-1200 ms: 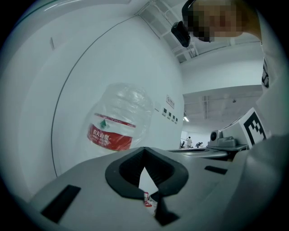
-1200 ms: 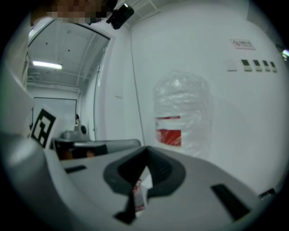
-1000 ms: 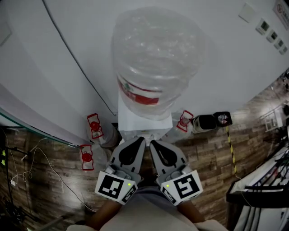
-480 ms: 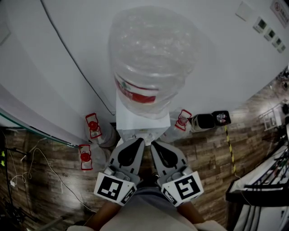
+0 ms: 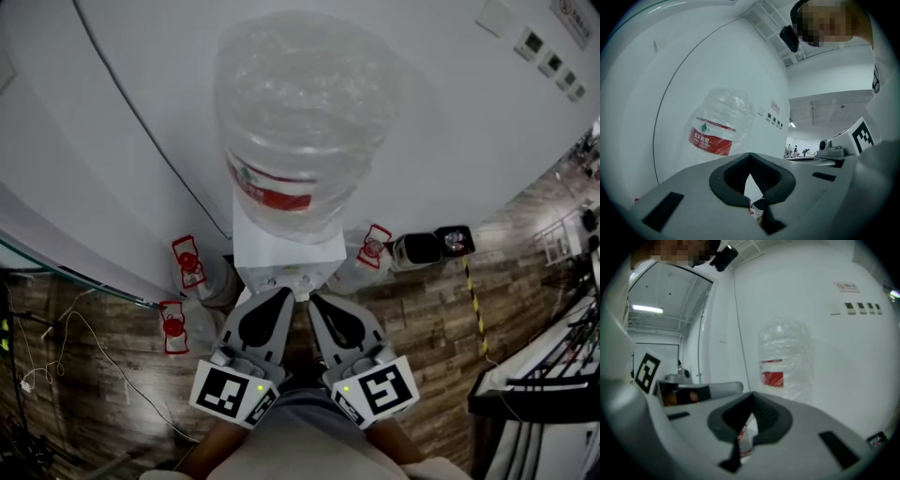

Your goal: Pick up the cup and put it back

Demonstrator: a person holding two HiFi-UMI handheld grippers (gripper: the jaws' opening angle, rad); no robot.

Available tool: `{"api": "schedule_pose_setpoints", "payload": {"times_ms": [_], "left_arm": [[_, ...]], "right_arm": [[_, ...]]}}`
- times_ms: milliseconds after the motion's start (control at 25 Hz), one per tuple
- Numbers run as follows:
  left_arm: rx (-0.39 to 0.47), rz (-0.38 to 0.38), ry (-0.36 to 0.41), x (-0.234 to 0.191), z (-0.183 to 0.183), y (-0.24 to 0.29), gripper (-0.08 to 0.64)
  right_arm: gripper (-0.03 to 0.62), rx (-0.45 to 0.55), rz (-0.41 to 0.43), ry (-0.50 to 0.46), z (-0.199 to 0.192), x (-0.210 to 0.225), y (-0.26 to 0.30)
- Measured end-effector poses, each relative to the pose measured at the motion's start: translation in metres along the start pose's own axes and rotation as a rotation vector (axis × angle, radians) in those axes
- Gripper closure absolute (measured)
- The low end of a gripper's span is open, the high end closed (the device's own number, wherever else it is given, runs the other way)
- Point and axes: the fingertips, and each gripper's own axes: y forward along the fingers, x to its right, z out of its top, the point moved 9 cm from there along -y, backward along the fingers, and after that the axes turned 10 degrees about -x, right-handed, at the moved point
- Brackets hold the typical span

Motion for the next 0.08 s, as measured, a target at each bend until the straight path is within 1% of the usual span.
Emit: {"api": "schedule_pose_setpoints", "payload": {"times_ms": [80], "left_arm": [[-0.001, -0.002, 0.0, 0.0021, -0.0003, -0.0007, 0.552]], "right_arm": [[0.569, -0.006, -0.003, 0.0, -0.0013, 0.001, -0.0029]]}}
